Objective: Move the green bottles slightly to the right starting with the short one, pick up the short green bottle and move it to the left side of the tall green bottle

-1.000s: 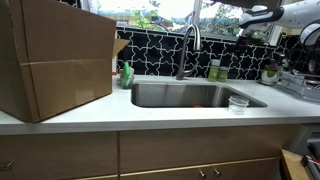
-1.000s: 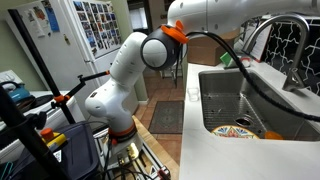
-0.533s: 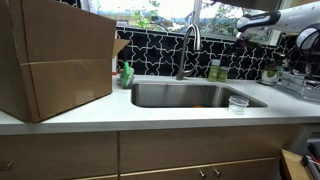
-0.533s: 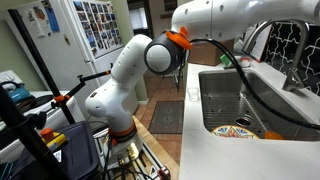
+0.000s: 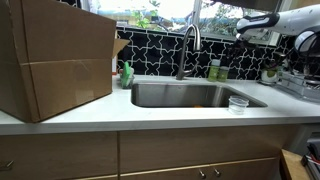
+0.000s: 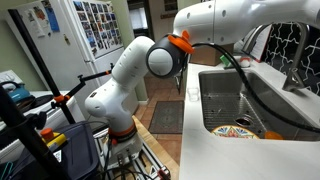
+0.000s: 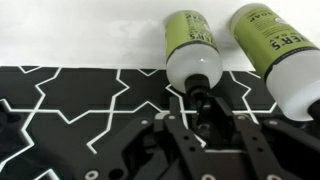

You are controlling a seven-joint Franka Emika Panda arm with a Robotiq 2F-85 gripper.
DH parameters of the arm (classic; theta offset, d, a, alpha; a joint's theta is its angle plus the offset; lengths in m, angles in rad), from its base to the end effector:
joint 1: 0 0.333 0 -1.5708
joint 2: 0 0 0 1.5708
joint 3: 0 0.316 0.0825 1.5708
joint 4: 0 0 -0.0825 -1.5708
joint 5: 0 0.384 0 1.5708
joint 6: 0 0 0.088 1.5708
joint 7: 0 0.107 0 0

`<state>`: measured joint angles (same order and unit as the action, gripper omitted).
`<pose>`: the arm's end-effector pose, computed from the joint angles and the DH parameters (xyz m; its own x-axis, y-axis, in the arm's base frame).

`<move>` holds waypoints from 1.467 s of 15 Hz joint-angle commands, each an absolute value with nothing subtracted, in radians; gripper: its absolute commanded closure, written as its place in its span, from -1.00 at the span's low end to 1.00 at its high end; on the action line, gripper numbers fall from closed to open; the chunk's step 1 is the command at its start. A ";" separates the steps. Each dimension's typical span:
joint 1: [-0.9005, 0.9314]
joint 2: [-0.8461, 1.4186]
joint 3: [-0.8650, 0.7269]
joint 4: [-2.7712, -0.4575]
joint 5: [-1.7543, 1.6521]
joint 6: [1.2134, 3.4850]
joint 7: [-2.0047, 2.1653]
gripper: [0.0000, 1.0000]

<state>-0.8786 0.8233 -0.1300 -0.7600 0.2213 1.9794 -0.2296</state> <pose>0.4758 -0.6371 0.5030 0.6544 -0.6385 0.4051 -0.6869 -0.7259 -0.0345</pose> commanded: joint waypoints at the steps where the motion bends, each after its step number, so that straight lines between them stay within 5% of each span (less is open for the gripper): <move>1: -0.896 0.858 -0.114 -0.718 0.248 1.985 -0.222 0.11; 4: -0.894 0.864 -0.111 -0.718 0.246 1.982 -0.224 -0.16; 5: -0.894 0.865 -0.111 -0.717 0.249 1.985 -0.209 0.67; 7: -0.895 0.865 -0.111 -0.716 0.247 1.985 -0.205 0.59; 10: -0.895 0.861 -0.113 -0.716 0.244 1.988 -0.206 0.99; 22: -0.875 0.678 -0.153 -0.751 0.188 1.945 -0.216 0.92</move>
<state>-0.8840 0.7585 -0.1332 -0.7242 0.2153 1.9900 -0.2155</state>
